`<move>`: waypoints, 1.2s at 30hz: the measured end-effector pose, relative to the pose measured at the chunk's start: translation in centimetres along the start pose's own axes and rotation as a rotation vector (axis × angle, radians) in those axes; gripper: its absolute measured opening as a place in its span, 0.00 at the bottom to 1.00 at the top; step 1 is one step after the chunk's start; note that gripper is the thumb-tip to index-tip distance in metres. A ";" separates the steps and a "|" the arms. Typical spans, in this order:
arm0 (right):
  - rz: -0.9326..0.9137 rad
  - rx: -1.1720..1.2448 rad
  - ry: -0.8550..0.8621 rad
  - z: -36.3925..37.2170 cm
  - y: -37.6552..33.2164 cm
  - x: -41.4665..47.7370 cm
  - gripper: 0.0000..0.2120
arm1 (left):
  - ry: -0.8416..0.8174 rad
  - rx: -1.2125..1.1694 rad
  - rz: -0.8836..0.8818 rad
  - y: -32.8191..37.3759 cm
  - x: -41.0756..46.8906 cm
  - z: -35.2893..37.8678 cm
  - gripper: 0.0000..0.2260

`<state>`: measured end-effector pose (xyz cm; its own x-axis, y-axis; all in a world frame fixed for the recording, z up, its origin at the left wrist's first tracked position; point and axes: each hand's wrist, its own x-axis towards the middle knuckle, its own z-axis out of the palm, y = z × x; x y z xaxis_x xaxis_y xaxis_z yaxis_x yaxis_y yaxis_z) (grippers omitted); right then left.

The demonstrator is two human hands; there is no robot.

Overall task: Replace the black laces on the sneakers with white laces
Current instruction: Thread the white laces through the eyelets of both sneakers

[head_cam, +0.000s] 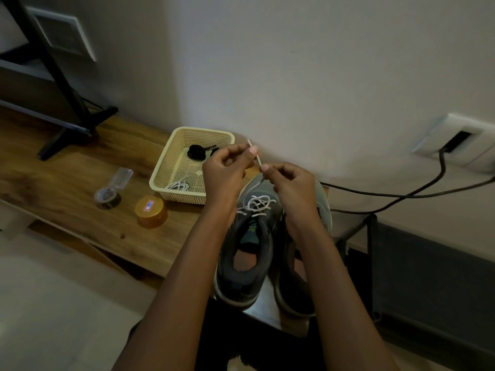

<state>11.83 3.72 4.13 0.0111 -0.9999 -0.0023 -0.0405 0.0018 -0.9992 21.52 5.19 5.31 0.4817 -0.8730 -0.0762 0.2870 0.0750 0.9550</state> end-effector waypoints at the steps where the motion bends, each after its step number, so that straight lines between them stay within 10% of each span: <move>1: 0.003 -0.002 0.001 0.0 0.0 0.0 0.06 | 0.034 -0.015 0.034 0.1 0.0 0.0 0.03; 8: 0.000 -0.367 0.082 -2.2 1.4 0.6 0.09 | 0.627 0.211 0.705 2.1 0.3 -2.1 0.05; 17: -0.016 -0.771 -0.166 -4.3 3.1 -1.8 0.09 | -0.154 1.359 0.415 -3.8 -4.6 -4.1 0.03; 27: -0.018 -0.978 -0.307 -3.9 4.0 -2.0 0.10 | -0.150 1.629 0.535 -5.3 -4.8 -3.6 0.04; 36: 0.027 -0.871 -0.365 -3.7 4.2 -1.3 0.10 | -0.001 1.386 0.360 -7.0 -4.8 -2.9 0.04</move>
<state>7.99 4.97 0.13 0.3054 -0.9342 -0.1845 -0.7757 -0.1317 -0.6172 19.59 10.22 -1.82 0.3523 -0.9083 0.2254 -0.8741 -0.2333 0.4260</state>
